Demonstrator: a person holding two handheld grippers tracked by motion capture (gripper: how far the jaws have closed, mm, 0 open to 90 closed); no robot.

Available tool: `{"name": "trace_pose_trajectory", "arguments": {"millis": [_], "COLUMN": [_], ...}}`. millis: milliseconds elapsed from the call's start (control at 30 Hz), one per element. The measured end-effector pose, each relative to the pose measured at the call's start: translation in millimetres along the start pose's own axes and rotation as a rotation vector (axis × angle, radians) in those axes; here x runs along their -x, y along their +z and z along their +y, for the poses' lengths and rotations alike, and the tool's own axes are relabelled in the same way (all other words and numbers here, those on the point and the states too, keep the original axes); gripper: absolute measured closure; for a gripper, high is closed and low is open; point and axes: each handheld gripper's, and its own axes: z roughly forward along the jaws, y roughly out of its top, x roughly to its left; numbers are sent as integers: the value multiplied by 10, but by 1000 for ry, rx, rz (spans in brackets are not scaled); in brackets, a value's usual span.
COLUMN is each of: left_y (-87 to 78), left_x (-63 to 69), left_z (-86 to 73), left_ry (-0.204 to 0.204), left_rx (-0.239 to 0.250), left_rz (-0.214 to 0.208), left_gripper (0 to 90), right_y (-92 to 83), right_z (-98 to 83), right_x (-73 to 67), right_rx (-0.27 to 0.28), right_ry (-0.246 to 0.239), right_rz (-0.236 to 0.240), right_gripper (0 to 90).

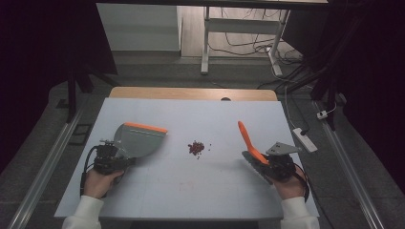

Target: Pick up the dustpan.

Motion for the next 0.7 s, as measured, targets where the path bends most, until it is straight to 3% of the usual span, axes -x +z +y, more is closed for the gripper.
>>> {"name": "trace_pose_trajectory", "arguments": {"millis": [300,467,600,700], "left_y": [-29,-90,-120,-144], "left_x": [-49,-77,-114,-124], "left_z": [6,19,30,28], "left_ry": [53,80,87,91], "left_rx": [35,63,80,90], "left_rz": [-50,-78,-124,-128], "left_gripper": [621,621,621,620], "right_y": [2,-36,-67,-80], "right_z": [6,30,51,54], "right_x": [4,2,26,37], "right_rx": [6,35,54,58], "right_ry": [1,25,44,49], "right_rz": [-2,1,1,-5], "right_gripper": [700,701,700,701]}}
